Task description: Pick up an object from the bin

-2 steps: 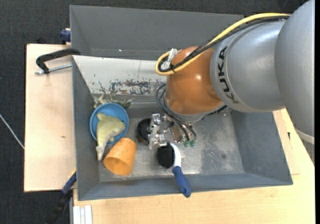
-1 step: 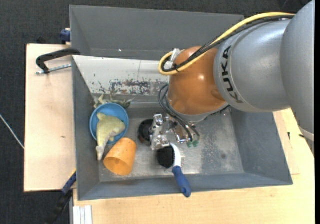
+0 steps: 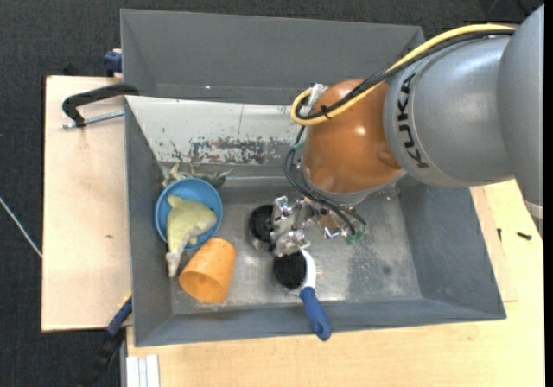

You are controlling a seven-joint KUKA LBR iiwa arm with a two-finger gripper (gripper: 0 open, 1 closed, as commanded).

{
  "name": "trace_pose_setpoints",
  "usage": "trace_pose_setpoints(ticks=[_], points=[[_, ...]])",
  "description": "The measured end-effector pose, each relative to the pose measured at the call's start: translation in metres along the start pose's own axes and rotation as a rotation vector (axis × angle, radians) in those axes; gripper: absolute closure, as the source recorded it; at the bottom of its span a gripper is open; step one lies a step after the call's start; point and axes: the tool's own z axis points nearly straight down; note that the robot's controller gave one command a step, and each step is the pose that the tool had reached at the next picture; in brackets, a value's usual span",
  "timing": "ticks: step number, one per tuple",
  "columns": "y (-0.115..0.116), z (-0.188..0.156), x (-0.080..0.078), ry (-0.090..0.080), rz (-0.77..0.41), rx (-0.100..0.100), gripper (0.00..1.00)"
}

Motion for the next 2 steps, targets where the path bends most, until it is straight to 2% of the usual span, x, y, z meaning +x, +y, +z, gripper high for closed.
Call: trace_pose_setpoints(ticks=[1,2], points=[[0.0059,-0.0574,-0.006,-0.007,0.017,0.0,1.0],[0.006,-0.0542,-0.0046,0.0,0.017,-0.001,0.0]])
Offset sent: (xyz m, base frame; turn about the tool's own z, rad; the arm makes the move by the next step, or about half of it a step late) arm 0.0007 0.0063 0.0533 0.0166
